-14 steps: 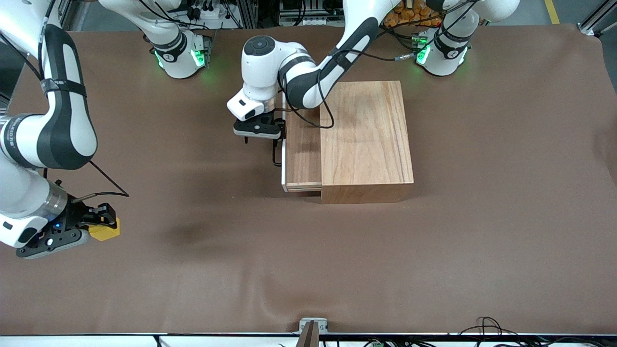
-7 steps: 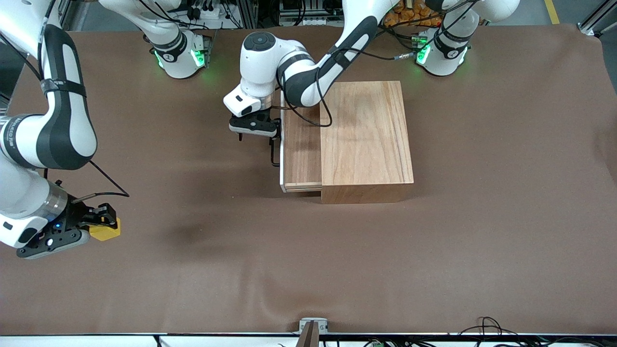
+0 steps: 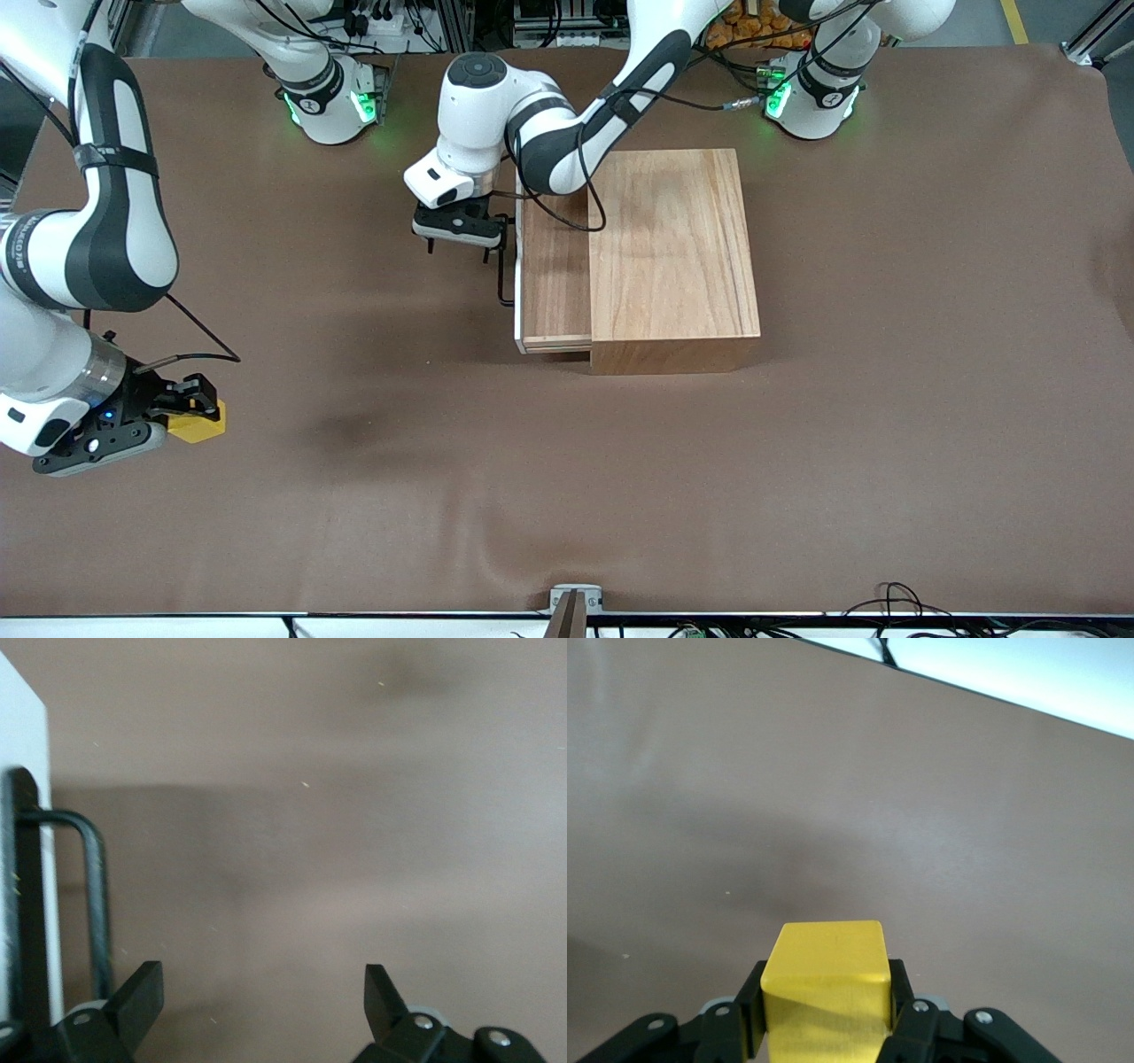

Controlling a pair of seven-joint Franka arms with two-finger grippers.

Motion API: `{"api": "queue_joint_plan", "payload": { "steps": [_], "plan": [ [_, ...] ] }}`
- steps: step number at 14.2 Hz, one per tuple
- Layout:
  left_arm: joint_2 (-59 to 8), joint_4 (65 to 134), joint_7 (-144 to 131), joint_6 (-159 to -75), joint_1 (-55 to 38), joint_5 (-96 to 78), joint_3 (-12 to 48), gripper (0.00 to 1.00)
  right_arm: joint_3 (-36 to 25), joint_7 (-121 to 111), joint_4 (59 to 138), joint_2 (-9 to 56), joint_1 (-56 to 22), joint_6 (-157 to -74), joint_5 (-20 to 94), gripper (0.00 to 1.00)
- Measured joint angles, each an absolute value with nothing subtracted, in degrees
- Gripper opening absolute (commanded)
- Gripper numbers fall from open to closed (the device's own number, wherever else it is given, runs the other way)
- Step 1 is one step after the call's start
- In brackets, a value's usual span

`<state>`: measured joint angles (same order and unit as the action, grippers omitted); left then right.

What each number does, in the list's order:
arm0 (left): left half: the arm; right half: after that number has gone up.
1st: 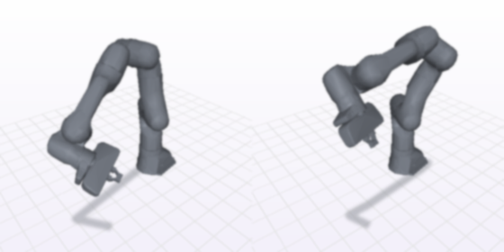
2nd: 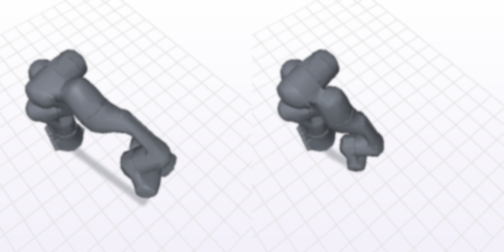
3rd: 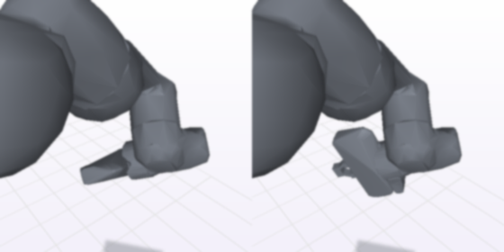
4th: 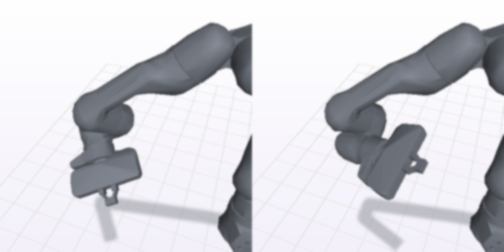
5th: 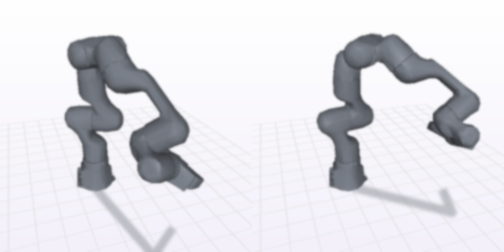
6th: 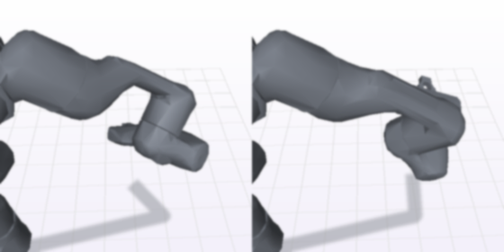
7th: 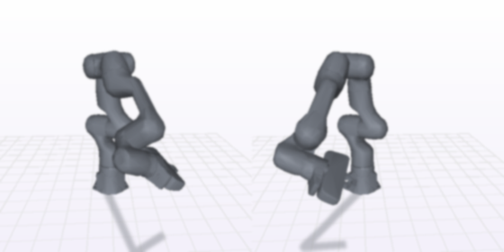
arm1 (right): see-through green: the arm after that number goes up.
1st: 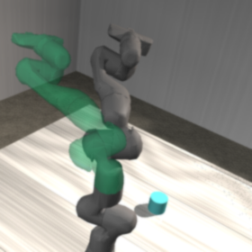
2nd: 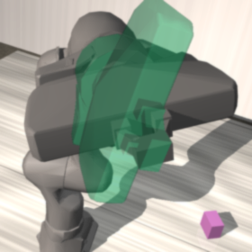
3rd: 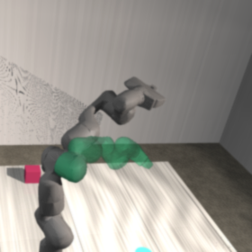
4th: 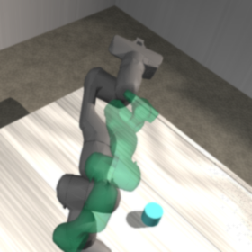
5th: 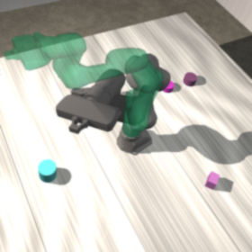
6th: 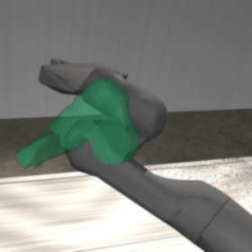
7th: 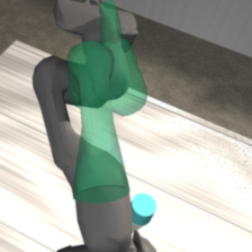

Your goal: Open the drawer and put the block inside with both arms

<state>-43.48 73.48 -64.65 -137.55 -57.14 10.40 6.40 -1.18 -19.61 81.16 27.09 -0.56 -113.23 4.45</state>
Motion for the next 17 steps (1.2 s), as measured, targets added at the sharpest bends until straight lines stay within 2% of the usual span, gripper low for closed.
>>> {"api": "queue_joint_plan", "payload": {
  "steps": [3, 8, 10, 17],
  "plan": [
    [-40.5, 72.4, -64.6, -135.9, -56.9, 5.9, 6.4, 1.00, -1.1, -19.6, 80.4, 27.0, -0.6, -107.6, 7.3, 0.17],
    [-31.7, 72.2, -64.6, -119.5, -53.6, 5.1, 6.2, 1.00, -0.8, -15.4, 79.9, 26.3, -2.5, -103.8, 8.7, 0.17],
    [-29.1, 72.2, -63.6, -115.7, -51.4, 5.1, 6.1, 1.00, -0.8, -12.8, 79.9, 26.2, -3.4, -103.7, 8.7, 0.17],
    [-26.3, 72.6, -47.2, -108.6, -39.6, 1.5, 6.0, 1.00, -0.5, 0.1, 79.9, 26.2, -9.0, -104.0, 9.8, 0.16]
  ]
}}
